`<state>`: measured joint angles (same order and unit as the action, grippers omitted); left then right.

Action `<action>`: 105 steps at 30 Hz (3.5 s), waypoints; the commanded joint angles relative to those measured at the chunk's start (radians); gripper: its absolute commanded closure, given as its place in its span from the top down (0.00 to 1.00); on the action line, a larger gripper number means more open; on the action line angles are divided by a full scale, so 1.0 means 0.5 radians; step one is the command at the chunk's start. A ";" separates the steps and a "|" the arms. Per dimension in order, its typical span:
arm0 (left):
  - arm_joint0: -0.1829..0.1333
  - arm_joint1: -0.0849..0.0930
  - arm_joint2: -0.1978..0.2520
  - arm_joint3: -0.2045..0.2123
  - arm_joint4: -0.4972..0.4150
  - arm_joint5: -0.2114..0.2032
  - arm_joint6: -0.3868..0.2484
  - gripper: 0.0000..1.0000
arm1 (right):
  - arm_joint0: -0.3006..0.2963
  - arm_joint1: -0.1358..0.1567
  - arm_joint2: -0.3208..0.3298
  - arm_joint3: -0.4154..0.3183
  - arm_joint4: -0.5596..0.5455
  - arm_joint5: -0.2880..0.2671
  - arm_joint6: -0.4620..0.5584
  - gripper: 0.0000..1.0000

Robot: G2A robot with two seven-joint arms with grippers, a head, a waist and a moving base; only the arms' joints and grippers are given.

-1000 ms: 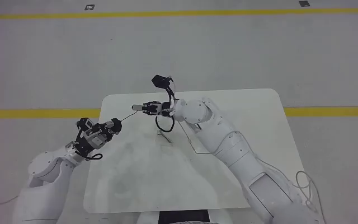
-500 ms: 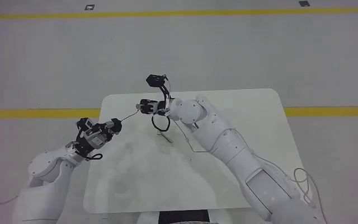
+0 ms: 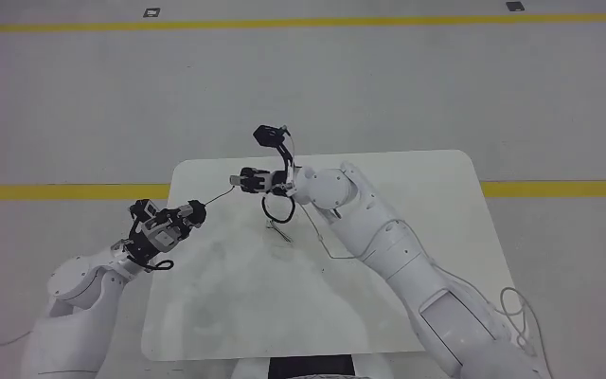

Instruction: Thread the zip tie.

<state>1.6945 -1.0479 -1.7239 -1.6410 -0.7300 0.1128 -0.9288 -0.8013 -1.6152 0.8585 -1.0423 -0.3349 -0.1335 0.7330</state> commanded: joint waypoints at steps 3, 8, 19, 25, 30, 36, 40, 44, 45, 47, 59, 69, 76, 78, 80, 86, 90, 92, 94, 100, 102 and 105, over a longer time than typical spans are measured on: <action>0.000 0.000 0.000 0.000 0.000 0.000 0.000 0.00 | -0.009 0.008 0.004 -0.020 -0.004 0.000 0.041 0.19; 0.000 0.000 0.000 0.000 0.000 0.000 0.000 0.00 | -0.017 0.014 0.005 -0.035 0.000 -0.008 0.076 0.19; 0.000 0.000 0.000 0.000 0.000 0.000 0.000 0.00 | -0.012 0.011 -0.016 -0.029 0.056 -0.041 0.101 0.23; 0.000 0.000 0.000 0.000 0.000 0.000 0.000 0.00 | 0.012 0.000 -0.040 0.005 0.084 -0.046 0.093 0.23; 0.000 0.000 0.000 0.000 0.000 0.000 0.000 0.00 | 0.034 -0.008 -0.055 0.036 0.101 -0.052 0.088 0.19; 0.000 0.000 0.000 0.000 0.000 0.000 0.000 0.00 | 0.055 -0.014 -0.071 0.070 0.109 -0.053 0.087 0.00; 0.000 0.000 0.000 0.000 0.000 0.000 0.000 0.00 | 0.061 -0.017 -0.075 0.081 0.114 -0.056 0.081 0.00; 0.000 0.000 0.000 0.000 0.000 0.000 0.000 0.00 | 0.055 -0.016 -0.064 0.084 0.137 -0.060 0.061 0.00; 0.000 0.000 0.000 0.000 0.000 0.000 0.000 0.00 | 0.051 -0.016 -0.061 0.083 0.148 -0.058 0.059 0.00; 0.000 0.000 0.000 0.000 0.000 0.000 0.000 0.16 | 0.044 -0.016 -0.054 0.082 0.169 -0.060 0.054 0.00; -0.013 -0.009 0.046 -0.001 -0.029 -0.098 0.113 1.00 | -0.019 -0.014 -0.018 0.031 0.256 0.022 -0.049 0.00; -0.058 -0.021 0.136 0.023 -0.054 -0.157 0.183 1.00 | -0.036 -0.036 -0.069 -0.009 0.314 0.092 -0.066 0.00; -0.060 -0.021 0.138 0.023 -0.054 -0.157 0.185 1.00 | -0.034 -0.037 -0.071 -0.008 0.307 0.096 -0.073 0.00; -0.066 -0.022 0.147 0.012 -0.034 -0.181 0.214 1.00 | -0.034 -0.037 -0.071 -0.008 0.307 0.096 -0.073 0.00; -0.067 -0.019 0.153 0.010 0.053 -0.233 0.216 1.00 | -0.055 -0.033 -0.077 -0.042 0.272 0.113 -0.090 0.00; -0.084 -0.011 0.156 0.043 0.210 -0.357 0.207 1.00 | -0.051 -0.015 -0.046 -0.086 0.254 0.240 0.022 0.00; -0.101 -0.013 0.184 0.070 0.239 -0.415 0.209 1.00 | -0.052 -0.008 -0.031 -0.104 0.268 0.293 0.076 0.00; -0.104 -0.014 0.188 0.074 0.246 -0.438 0.222 1.00 | -0.052 -0.008 -0.031 -0.104 0.268 0.293 0.076 0.00; -0.104 -0.014 0.188 0.074 0.246 -0.438 0.222 1.00 | -0.052 -0.008 -0.031 -0.104 0.268 0.293 0.076 0.00; -0.112 -0.016 0.208 0.065 0.253 -0.432 0.252 1.00 | -0.088 -0.006 -0.038 -0.135 0.252 0.287 0.038 0.00; -0.118 -0.017 0.218 0.068 0.213 -0.404 0.239 1.00 | -0.098 -0.004 -0.041 -0.147 0.246 0.296 0.032 0.00; -0.124 -0.016 0.223 0.077 0.165 -0.368 0.213 1.00 | -0.106 -0.005 -0.049 -0.155 0.247 0.307 0.019 0.00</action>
<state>1.6331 -1.0561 -1.6131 -1.6047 -0.6372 -0.0781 -0.8184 -0.8539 -1.6175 0.8351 -1.1193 -0.2124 0.0186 0.7438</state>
